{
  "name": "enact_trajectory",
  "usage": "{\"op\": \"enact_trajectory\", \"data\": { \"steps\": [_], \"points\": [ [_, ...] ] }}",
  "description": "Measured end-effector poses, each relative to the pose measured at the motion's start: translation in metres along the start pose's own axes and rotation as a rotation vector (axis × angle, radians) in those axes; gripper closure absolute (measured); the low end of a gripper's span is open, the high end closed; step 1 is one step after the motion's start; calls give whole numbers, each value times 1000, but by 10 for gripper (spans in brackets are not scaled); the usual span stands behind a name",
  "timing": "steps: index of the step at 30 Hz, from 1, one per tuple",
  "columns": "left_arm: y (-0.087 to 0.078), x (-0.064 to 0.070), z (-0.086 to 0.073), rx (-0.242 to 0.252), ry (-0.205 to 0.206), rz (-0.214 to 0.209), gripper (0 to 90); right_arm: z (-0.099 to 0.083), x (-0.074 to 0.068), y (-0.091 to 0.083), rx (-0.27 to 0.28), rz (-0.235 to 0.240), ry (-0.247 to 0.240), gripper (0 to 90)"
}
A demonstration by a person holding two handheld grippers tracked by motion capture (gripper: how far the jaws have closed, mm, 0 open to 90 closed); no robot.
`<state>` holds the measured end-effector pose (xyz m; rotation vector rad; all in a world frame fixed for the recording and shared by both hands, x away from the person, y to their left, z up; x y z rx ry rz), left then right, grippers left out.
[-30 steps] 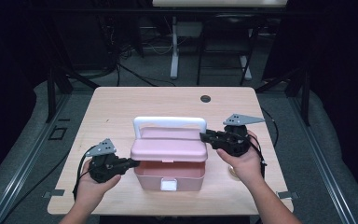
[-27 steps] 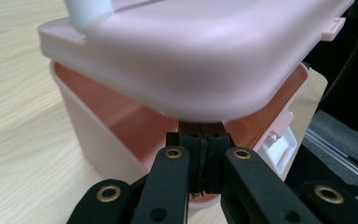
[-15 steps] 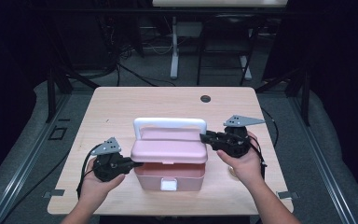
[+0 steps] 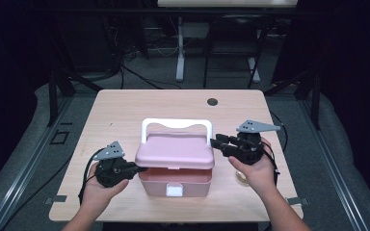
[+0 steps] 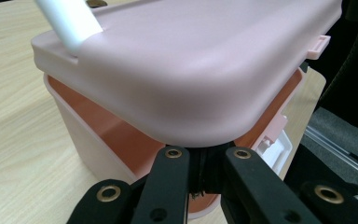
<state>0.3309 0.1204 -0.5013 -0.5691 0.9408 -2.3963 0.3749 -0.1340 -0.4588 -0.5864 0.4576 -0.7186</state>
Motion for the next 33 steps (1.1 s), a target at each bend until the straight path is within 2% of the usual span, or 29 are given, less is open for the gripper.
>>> {"op": "enact_trajectory", "data": {
  "steps": [5, 7, 13, 18, 22, 27, 33],
  "points": [
    [-2, 0, 3, 9, -3, 1, 900, -9, 4, -13, 41, -44, 0, 719],
    [-3, 0, 4, 7, 1, 4, 900, -14, 7, -18, 62, -49, 20, 754],
    [-5, -1, 9, 16, 3, 10, 900, -37, 8, -20, 47, -65, 34, 828],
    [-7, -1, 12, 23, -4, 7, 900, -55, -1, -12, 26, -57, 22, 894],
    [-9, -2, 15, 23, -5, 8, 900, -61, -10, -5, 10, -27, 19, 900],
    [-10, -3, 18, 26, -5, 9, 900, -70, -27, 7, -16, 26, 7, 900],
    [-11, -3, 20, 26, -4, 10, 900, -76, -42, 22, -62, 43, -32, 900]
  ]
}}
Point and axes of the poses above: each handheld gripper's, and its own axes: y roughly forward along the jaws, z roughly out of its top, x roughly to its right, the point moved 9 cm from there along y, roughly forward along the jaws, and after that the axes turned 15 degrees about -x, right-handed, at the moved point
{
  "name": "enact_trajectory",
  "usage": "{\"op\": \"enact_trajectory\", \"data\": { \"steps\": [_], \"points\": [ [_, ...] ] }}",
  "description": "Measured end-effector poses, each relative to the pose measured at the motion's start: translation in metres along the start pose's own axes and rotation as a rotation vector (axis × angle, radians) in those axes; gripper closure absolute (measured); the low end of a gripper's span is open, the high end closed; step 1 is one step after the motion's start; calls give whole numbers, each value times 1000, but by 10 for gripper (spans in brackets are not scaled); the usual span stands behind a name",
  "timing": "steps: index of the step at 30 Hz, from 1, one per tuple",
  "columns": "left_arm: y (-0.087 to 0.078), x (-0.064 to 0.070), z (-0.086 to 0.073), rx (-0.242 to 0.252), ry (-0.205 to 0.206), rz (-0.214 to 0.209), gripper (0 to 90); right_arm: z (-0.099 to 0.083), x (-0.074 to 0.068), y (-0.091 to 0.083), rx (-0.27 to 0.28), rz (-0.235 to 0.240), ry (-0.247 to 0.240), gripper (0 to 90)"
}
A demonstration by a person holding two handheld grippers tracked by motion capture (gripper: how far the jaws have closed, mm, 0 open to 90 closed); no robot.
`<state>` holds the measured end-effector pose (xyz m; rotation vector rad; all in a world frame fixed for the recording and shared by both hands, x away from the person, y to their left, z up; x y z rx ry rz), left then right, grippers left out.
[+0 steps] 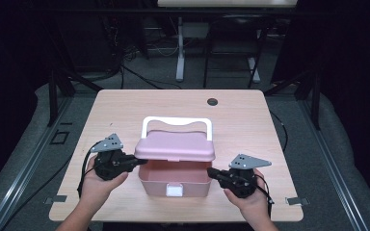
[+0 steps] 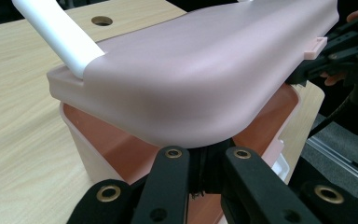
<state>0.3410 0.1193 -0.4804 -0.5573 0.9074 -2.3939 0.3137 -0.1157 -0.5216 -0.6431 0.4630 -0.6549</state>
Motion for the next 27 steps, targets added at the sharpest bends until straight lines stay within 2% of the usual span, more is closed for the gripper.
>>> {"op": "enact_trajectory", "data": {
  "steps": [15, 27],
  "points": [
    [-2, -1, 4, 4, -4, 0, 900, -3, -7, 21, -24, 15, -7, 900],
    [-2, -1, 5, 1, -3, 3, 900, -2, -7, 32, -47, 0, -34, 900]
  ]
}}
Point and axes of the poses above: each handheld gripper's, and its own axes: y roughly forward along the jaws, z roughly out of its top, x roughly to its right, the point moved 9 cm from there along y, roughly forward along the jaws, and after that the axes turned 15 degrees about -x, right-handed, at the moved point
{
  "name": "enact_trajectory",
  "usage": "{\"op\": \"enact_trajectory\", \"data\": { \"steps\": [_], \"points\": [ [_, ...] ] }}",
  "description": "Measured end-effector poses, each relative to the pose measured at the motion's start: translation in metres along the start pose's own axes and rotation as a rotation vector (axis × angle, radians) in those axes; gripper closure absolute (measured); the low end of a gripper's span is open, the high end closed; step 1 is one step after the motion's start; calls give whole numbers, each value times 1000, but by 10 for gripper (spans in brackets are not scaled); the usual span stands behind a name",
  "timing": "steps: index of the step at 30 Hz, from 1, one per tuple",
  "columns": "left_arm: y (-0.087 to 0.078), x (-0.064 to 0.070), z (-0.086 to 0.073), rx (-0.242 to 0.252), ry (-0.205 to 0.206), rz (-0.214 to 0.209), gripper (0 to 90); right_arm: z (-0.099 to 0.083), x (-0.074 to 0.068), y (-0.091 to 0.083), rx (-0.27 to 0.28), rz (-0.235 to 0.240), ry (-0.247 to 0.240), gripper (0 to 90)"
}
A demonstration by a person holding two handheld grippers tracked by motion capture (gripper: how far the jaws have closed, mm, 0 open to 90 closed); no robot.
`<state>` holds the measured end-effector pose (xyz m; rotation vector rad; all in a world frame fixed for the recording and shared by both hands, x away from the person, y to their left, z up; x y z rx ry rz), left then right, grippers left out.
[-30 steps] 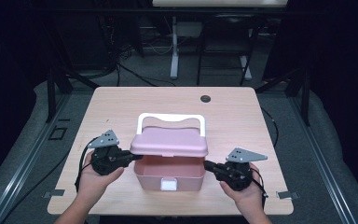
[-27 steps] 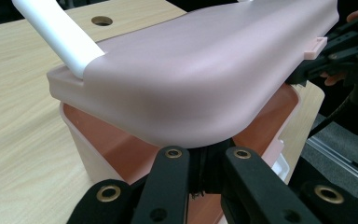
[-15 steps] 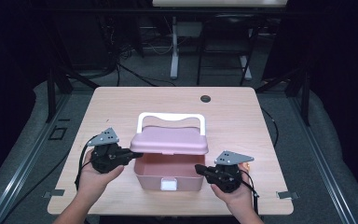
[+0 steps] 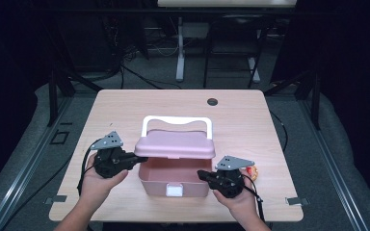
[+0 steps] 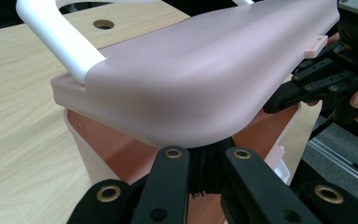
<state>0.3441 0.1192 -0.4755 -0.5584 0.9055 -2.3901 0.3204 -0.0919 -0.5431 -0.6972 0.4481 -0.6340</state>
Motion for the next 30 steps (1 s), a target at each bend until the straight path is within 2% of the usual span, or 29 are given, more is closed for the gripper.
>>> {"op": "enact_trajectory", "data": {
  "steps": [24, 30],
  "points": [
    [-1, 5, 10, 15, 14, -5, 900, -7, 6, -7, 5, 0, 2, 900],
    [-2, 4, 14, 32, 1, -3, 900, -7, 7, -8, 7, -5, -4, 900]
  ]
}}
Point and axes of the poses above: each handheld gripper's, and its own axes: y roughly forward along the jaws, z roughly out of its top, x roughly to its right, the point moved 9 cm from there along y, roughly forward along the jaws, and after that the axes turned 15 degrees about -x, right-handed, at the moved point
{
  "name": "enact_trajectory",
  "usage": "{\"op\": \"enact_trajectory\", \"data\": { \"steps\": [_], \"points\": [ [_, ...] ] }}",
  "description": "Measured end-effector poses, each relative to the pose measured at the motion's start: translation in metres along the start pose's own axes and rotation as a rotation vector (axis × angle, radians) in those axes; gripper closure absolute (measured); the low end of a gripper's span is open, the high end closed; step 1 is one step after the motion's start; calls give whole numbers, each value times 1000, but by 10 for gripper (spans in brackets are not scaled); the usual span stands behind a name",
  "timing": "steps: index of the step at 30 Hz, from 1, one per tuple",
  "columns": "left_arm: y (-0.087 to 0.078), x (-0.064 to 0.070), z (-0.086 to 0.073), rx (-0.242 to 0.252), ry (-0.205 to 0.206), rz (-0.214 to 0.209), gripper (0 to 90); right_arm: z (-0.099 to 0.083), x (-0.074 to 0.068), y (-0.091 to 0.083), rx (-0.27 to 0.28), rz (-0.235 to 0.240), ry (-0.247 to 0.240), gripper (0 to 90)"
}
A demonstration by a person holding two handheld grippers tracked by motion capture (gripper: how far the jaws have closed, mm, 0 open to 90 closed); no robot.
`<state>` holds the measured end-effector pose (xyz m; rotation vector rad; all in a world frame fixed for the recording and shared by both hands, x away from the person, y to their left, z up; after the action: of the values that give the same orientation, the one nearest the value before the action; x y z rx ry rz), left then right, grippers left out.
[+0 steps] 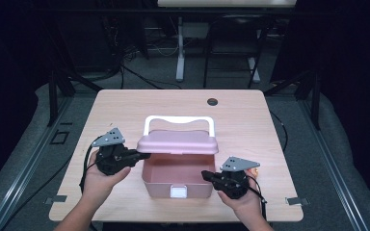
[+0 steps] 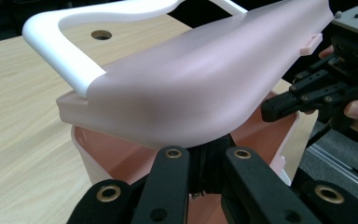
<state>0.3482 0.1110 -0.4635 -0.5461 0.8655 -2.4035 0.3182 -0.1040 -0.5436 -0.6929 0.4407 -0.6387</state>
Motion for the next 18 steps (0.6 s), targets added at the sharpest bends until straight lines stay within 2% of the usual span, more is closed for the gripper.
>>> {"op": "enact_trajectory", "data": {
  "steps": [9, 18],
  "points": [
    [-2, -5, 9, 18, -8, 10, 899, -1, 0, 0, 18, 0, 4, 900],
    [-5, -9, 18, 14, -11, 14, 898, -1, 0, 0, 21, 4, 3, 900]
  ]
}}
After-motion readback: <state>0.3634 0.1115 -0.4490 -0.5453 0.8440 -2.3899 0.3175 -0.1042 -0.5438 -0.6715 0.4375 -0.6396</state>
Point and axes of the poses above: each handheld gripper's, and its own axes: y roughly forward along the jaws, z roughly out of its top, x roughly to its right, the point moved 9 cm from there along y, roughly forward along the jaws, and after that the axes turned 15 degrees about -x, right-handed, at the moved point
